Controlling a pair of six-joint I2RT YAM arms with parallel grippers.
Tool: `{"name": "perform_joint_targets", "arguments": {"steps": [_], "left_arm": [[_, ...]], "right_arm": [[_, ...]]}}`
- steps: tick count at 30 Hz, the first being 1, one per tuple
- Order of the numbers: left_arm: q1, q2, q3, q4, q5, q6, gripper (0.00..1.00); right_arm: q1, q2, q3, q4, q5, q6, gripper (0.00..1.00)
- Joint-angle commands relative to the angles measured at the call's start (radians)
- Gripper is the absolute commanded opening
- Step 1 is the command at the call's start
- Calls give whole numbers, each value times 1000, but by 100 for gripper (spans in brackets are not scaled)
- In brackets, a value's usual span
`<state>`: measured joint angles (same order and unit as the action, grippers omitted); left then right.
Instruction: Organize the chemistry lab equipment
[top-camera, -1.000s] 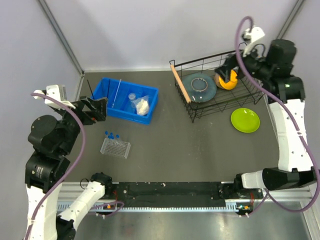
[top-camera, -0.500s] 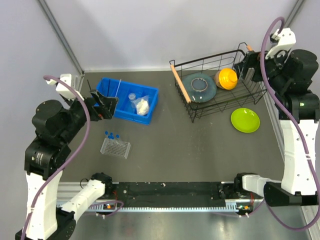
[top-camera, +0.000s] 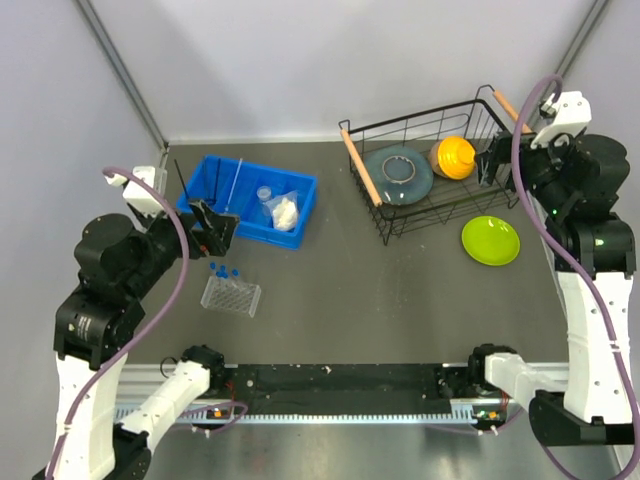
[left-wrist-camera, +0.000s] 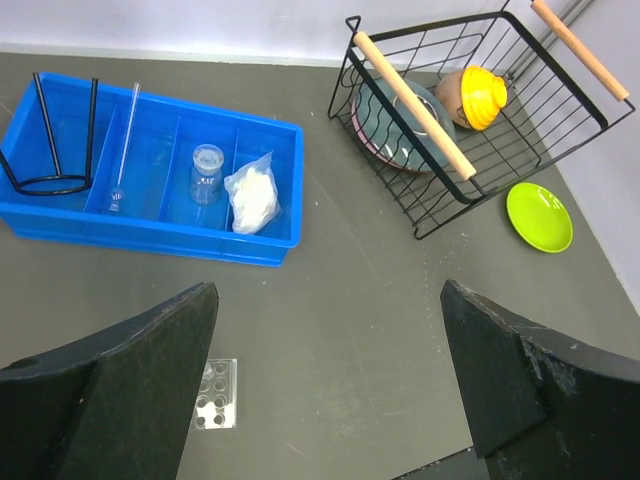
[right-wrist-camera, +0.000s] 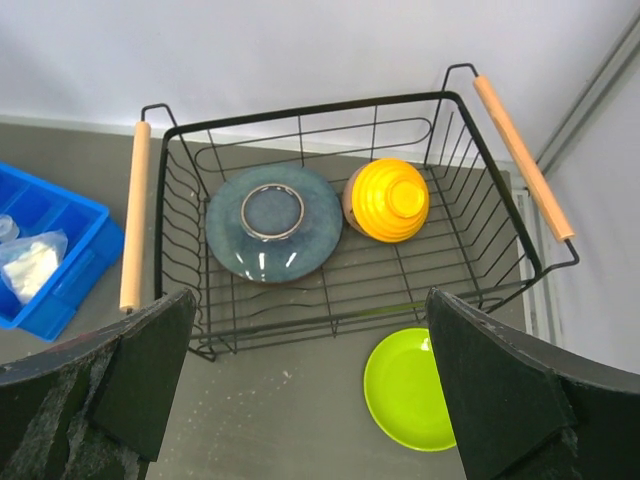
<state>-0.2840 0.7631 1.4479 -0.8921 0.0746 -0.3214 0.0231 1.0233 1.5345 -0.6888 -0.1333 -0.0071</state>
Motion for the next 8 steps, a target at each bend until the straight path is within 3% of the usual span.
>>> {"name": "perform_joint_targets", "arguments": {"steps": [1, 8], "left_arm": [[3, -11, -32, 70, 16, 18, 99], [3, -15, -54, 108, 22, -1, 99]], "right_arm": [[-3, -19, -1, 57, 69, -17, 99], [-3, -17, 7, 71, 86, -42, 99]]}}
